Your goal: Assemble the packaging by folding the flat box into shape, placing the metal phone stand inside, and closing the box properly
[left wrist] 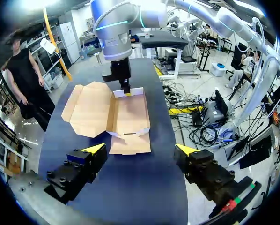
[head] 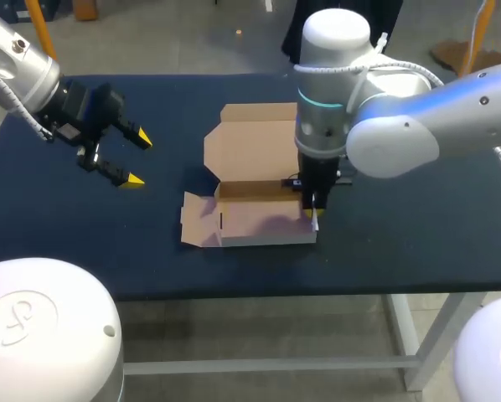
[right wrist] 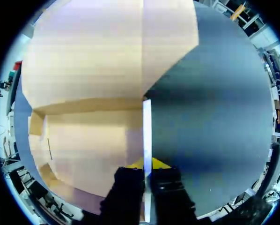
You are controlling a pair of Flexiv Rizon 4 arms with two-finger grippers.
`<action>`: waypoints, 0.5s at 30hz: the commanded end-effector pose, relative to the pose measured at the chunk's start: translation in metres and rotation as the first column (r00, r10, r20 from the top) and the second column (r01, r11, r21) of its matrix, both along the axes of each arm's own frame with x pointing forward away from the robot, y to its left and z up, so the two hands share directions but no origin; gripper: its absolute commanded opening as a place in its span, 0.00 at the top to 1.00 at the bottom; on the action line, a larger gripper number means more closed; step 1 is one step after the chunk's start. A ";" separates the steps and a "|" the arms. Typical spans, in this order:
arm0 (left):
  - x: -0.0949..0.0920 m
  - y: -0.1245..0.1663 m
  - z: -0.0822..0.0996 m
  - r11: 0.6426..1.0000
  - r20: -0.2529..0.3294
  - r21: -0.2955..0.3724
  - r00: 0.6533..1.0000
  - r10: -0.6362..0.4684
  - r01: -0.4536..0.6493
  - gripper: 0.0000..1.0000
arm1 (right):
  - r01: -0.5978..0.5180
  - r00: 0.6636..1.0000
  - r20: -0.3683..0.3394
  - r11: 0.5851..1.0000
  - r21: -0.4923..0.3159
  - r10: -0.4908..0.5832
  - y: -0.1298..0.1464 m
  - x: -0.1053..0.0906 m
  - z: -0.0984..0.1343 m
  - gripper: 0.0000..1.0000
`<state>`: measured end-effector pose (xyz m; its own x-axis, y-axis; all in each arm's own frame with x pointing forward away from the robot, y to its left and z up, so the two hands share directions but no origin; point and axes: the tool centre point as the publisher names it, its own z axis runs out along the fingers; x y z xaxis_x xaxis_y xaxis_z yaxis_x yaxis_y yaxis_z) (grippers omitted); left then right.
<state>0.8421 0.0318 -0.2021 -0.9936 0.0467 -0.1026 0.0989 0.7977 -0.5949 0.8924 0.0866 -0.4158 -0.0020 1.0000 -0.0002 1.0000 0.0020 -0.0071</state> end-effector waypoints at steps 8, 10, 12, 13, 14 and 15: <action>-0.001 0.001 0.001 1.000 -0.002 0.004 1.000 0.000 0.000 0.00 | 0.000 1.000 0.000 1.000 0.000 0.000 0.000 0.000 0.001 1.00; -0.001 0.001 0.001 1.000 -0.002 0.004 1.000 0.000 0.000 0.00 | 0.000 1.000 0.000 1.000 0.000 0.000 0.000 0.000 0.001 1.00; -0.001 0.001 0.001 1.000 -0.002 0.004 1.000 0.000 0.000 0.00 | 0.000 1.000 0.000 1.000 0.000 0.000 0.000 0.000 0.001 1.00; -0.001 0.001 0.001 1.000 -0.002 0.004 1.000 0.000 0.000 0.00 | 0.000 1.000 0.000 1.000 0.000 0.000 0.000 0.000 0.001 1.00; -0.001 0.001 0.001 1.000 -0.002 0.004 1.000 0.000 0.000 0.00 | 0.000 1.000 0.000 1.000 0.000 0.000 0.000 0.000 0.001 1.00; 0.000 0.001 0.003 0.999 -0.021 -0.028 0.999 0.034 -0.034 0.00 | 0.000 1.000 0.000 1.000 0.000 0.000 0.000 0.000 0.001 1.00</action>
